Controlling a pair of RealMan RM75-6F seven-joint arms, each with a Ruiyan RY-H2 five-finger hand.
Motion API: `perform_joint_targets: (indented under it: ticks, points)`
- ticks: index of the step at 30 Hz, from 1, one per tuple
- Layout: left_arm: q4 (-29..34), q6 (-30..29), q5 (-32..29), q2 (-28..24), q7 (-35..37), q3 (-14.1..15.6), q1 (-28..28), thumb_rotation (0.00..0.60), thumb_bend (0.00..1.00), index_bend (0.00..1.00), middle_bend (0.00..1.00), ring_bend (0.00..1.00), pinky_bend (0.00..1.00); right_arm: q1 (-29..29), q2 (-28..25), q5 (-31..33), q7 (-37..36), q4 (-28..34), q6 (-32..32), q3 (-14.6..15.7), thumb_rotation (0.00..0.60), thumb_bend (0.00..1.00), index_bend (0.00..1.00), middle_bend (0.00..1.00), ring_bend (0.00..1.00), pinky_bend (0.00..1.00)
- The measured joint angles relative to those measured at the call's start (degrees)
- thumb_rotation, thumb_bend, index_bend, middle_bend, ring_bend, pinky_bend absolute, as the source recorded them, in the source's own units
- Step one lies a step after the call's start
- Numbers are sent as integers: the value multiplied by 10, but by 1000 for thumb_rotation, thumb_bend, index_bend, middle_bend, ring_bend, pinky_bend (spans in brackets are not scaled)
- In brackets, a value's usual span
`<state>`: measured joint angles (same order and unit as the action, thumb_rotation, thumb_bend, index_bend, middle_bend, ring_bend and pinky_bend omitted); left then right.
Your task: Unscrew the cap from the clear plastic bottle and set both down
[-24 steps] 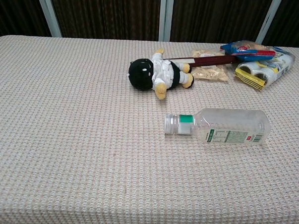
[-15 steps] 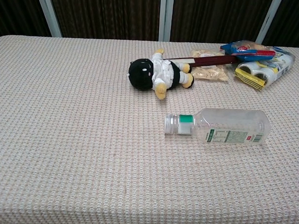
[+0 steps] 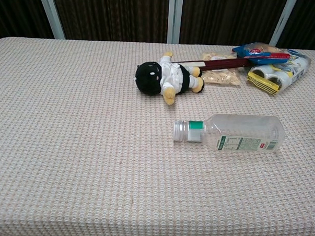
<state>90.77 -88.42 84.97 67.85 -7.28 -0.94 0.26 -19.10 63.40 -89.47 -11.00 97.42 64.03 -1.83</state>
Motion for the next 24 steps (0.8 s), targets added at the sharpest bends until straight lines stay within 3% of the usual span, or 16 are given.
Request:
perform_joint_targets:
  ticks: [8,14,24]
  points:
    - [-9,5,-6,1,10,1,1,600,111,174,43,16,0,-68,97,50,44,-41,-91,-18,600,25,14,125,0,0]
    - [-15,6,-5,1,17,1,2,600,111,175,43,17,0,-92,152,68,82,-75,-108,-23,600,59,95,187,30,57]
    - [-24,7,-5,2,29,4,5,600,111,189,43,17,0,-111,195,82,111,-109,-117,-21,600,96,202,258,105,158]
